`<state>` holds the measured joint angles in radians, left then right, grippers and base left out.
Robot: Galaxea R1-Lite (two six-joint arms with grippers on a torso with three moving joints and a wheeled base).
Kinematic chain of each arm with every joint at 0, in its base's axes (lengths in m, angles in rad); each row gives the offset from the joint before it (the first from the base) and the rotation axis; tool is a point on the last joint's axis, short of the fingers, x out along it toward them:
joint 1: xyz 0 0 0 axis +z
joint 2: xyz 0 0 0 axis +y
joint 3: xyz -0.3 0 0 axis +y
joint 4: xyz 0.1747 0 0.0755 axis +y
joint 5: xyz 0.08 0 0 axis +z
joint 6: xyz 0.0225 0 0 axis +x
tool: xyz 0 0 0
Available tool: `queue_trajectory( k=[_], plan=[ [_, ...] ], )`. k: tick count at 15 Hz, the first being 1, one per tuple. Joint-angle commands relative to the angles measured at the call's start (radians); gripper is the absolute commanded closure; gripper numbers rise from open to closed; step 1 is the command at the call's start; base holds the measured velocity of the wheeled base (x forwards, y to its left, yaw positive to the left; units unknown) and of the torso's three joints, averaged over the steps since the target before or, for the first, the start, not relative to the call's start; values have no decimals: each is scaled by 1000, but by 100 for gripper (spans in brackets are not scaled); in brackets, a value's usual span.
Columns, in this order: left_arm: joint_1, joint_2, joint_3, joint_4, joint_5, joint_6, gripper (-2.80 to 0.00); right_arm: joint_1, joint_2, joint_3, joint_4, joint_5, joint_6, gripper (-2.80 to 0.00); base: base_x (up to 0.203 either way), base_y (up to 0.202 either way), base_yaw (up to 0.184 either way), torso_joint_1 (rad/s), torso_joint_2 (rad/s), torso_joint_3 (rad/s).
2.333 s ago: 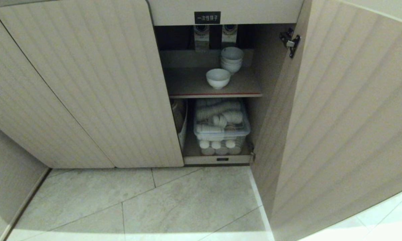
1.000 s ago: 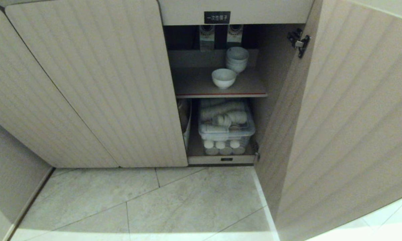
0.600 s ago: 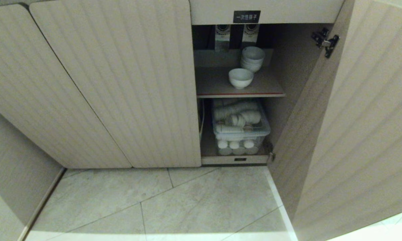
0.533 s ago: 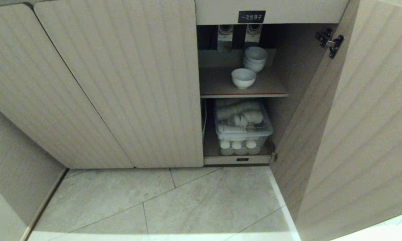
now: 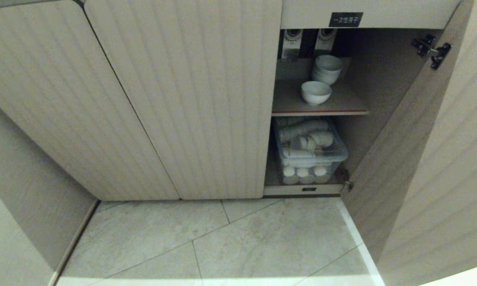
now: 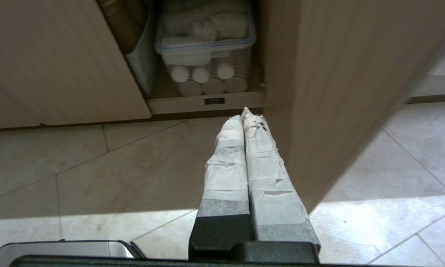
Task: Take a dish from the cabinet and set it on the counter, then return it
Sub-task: Take the bowl from the cabinet
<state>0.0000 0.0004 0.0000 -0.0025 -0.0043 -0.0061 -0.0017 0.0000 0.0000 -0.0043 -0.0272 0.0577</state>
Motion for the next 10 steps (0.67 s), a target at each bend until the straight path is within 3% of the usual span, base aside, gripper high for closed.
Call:
queue_trajectory(
  k=[1, 6, 10],
  plan=[
    [0, 0, 0, -1, 0, 0, 0, 0, 0, 0, 0, 0, 1, 0, 0, 196, 4, 7, 4, 2],
    [0, 0, 0, -1, 0, 0, 0, 0, 0, 0, 0, 0, 1, 0, 0, 193, -2, 2, 3, 2],
    [0, 0, 0, -1, -2, 0, 0, 0, 0, 0, 0, 0, 1, 0, 0, 49, -2, 3, 0, 0]
  ],
)
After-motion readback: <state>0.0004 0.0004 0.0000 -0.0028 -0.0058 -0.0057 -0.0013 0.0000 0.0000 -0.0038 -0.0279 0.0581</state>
